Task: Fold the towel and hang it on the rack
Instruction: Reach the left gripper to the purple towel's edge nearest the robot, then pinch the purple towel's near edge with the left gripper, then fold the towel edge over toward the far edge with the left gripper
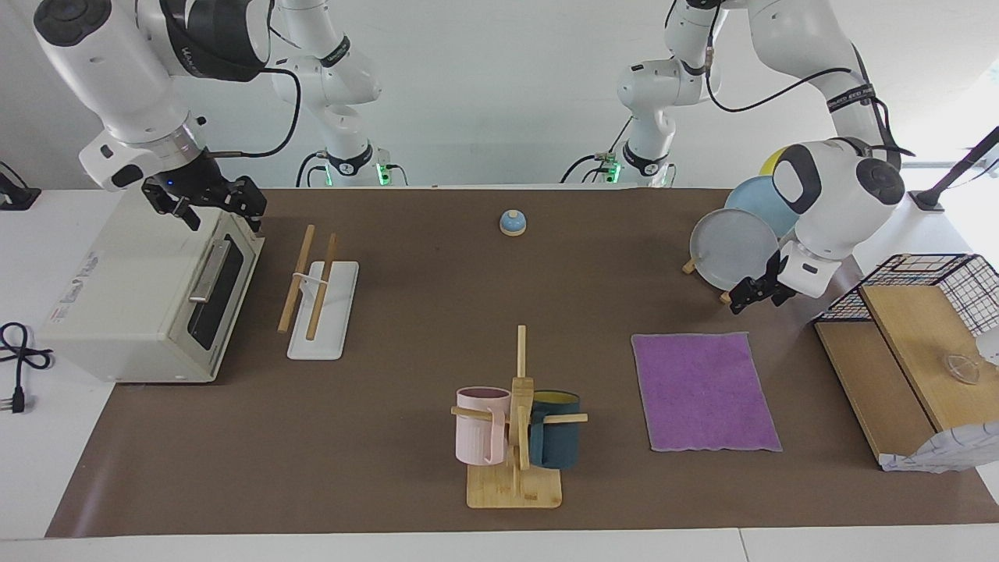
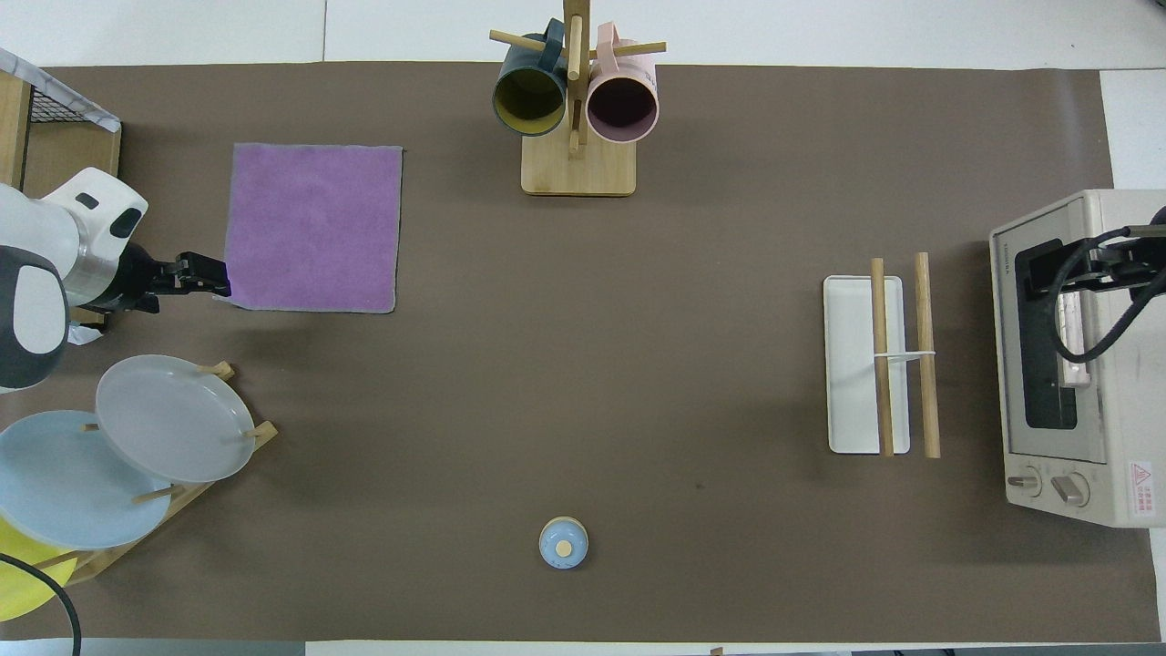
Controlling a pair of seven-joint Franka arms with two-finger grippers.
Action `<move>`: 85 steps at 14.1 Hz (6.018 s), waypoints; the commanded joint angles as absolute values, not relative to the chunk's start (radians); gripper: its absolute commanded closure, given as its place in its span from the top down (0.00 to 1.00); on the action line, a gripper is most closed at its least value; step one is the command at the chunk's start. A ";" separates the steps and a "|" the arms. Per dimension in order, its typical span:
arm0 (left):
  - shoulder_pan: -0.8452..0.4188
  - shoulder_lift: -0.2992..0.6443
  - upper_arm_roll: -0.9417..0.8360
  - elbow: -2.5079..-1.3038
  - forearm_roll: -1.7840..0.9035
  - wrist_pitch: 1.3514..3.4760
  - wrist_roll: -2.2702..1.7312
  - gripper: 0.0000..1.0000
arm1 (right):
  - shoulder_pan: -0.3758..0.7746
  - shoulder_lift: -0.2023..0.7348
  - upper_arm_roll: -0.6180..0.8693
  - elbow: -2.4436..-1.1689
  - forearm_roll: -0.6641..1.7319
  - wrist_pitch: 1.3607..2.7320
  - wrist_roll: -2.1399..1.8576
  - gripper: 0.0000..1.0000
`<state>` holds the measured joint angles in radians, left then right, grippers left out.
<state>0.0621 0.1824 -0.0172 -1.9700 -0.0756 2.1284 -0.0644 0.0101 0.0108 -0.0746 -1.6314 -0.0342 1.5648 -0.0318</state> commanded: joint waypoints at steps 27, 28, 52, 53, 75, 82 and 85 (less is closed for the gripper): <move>0.072 0.339 -0.021 -1.956 -0.143 2.310 -0.058 0.52 | -0.005 -0.009 -0.067 -1.654 -0.031 1.575 -0.054 1.00; 0.072 0.339 -0.021 -1.956 -0.143 2.310 -0.058 0.43 | -0.003 -0.009 -0.067 -1.654 -0.031 1.575 -0.054 1.00; 0.026 0.321 -0.025 -1.925 -0.132 2.309 0.350 0.00 | -0.005 -0.009 -0.067 -1.654 -0.031 1.575 -0.054 1.00; 0.023 0.315 -0.026 -1.916 -0.132 2.274 0.347 0.00 | -0.005 -0.009 -0.067 -1.654 -0.031 1.575 -0.054 1.00; -0.299 0.186 -0.031 -2.053 -0.138 2.312 0.014 1.00 | -0.003 -0.009 -0.067 -1.654 -0.031 1.575 -0.054 1.00; -0.174 0.202 -0.034 -2.022 -0.202 2.319 0.023 1.00 | -0.003 -0.009 -0.067 -1.654 -0.031 1.575 -0.054 1.00; -0.123 0.242 -0.035 -1.991 -0.257 2.325 0.047 1.00 | -0.005 -0.009 -0.067 -1.654 -0.031 1.575 -0.054 1.00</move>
